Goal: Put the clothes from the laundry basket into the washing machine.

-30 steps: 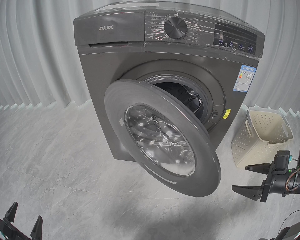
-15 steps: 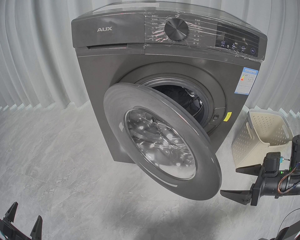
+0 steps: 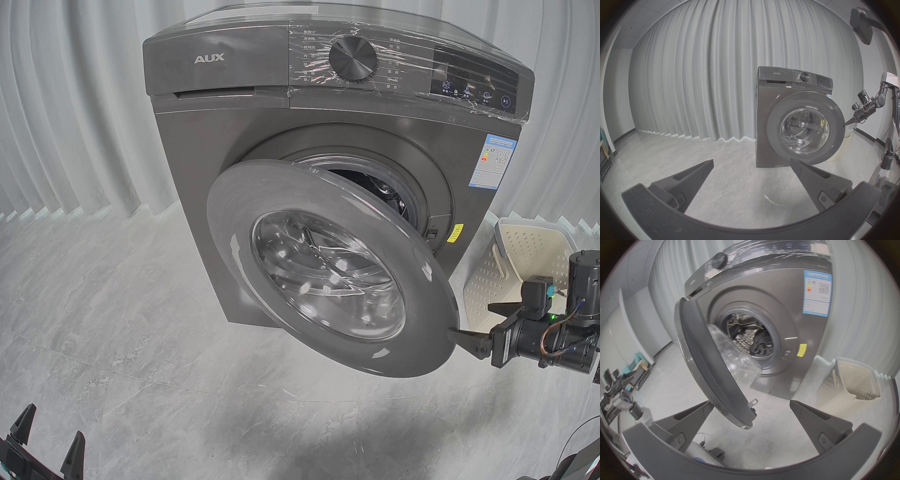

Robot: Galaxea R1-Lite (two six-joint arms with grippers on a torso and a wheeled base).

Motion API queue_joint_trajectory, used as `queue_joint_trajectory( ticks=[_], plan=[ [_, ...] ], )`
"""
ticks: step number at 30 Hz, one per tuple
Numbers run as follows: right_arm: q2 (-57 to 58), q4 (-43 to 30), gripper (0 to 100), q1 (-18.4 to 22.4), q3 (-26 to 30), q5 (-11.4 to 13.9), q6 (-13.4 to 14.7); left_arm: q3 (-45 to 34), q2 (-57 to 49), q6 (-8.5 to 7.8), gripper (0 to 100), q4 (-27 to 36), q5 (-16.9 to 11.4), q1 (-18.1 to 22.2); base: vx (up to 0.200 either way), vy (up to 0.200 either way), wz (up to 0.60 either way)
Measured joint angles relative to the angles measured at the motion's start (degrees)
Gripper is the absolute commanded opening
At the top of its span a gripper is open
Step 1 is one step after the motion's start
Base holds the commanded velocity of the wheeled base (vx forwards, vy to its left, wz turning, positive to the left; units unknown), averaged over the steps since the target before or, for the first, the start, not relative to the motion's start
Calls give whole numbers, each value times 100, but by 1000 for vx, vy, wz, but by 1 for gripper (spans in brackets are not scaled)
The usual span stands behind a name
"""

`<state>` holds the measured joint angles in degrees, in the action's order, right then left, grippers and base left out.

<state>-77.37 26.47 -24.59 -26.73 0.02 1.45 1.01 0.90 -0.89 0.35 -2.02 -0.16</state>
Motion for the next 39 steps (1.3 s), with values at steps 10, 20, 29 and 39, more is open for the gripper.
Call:
queue_joint_trajectory(
  ticks=[10, 20, 29, 39],
  plan=[
    [124, 341, 100, 1007, 297, -267, 33, 0, 2, 0, 100, 2, -7, -5, 0, 0, 0],
    [841, 991, 100, 601, 1364, 2, -246, 0, 2, -6, 100, 7, -9, -5, 0, 0, -300],
    [1009, 1423, 100, 390, 1698, 41, -172, 0, 2, -9, 100, 7, -11, -2, 0, 0, -67],
    [902, 1536, 100, 213, 1676, 134, -183, 0, 2, -22, 100, 9, -18, 0, 20, 0, 0]
  ],
)
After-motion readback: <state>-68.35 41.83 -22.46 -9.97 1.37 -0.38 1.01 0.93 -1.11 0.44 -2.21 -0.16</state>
